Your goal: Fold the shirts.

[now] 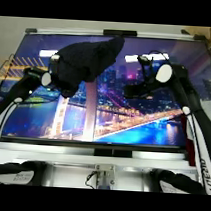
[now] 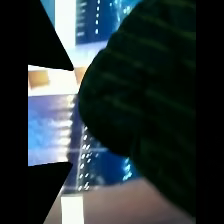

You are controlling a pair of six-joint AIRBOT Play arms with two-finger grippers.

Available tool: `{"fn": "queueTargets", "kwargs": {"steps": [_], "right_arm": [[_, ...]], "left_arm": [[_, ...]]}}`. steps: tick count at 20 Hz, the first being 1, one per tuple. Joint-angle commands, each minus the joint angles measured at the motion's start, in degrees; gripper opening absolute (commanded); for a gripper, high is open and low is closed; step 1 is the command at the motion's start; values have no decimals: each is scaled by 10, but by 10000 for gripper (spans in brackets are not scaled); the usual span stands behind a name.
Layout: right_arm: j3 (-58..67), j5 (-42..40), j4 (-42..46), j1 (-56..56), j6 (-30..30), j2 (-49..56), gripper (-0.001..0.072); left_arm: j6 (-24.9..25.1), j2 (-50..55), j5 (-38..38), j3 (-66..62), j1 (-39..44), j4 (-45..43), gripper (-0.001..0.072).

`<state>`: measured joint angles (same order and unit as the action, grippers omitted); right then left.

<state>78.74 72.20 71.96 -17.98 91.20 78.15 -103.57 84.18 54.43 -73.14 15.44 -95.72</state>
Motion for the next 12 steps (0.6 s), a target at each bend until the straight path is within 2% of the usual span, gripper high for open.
{"fn": "queueTargets", "kwargs": {"steps": [1, 5, 6, 7, 8, 11, 12], "right_arm": [[0, -7, -1, -1, -4, 0, 510], [0, -2, -2, -1, -4, 0, 511], [0, -2, -2, -1, -4, 0, 511], [0, -2, -2, -1, -4, 0, 511], [0, -2, -3, -1, -4, 0, 510], [1, 1, -15, 0, -20, 0, 510], [1, -2, -14, 0, -40, -1, 510]], "left_arm": [[-6, 92, 17, -72, -74, 69, 720], [-7, 149, -40, -87, -90, 190, 720], [-7, 158, -43, -87, -90, 212, 694], [-6, 163, -44, -87, -90, 227, 479], [-7, 162, -46, -88, -90, 236, 55], [-1, 135, -54, -116, -89, 249, 58], [27, 113, -56, -132, -85, 253, 58]]}}
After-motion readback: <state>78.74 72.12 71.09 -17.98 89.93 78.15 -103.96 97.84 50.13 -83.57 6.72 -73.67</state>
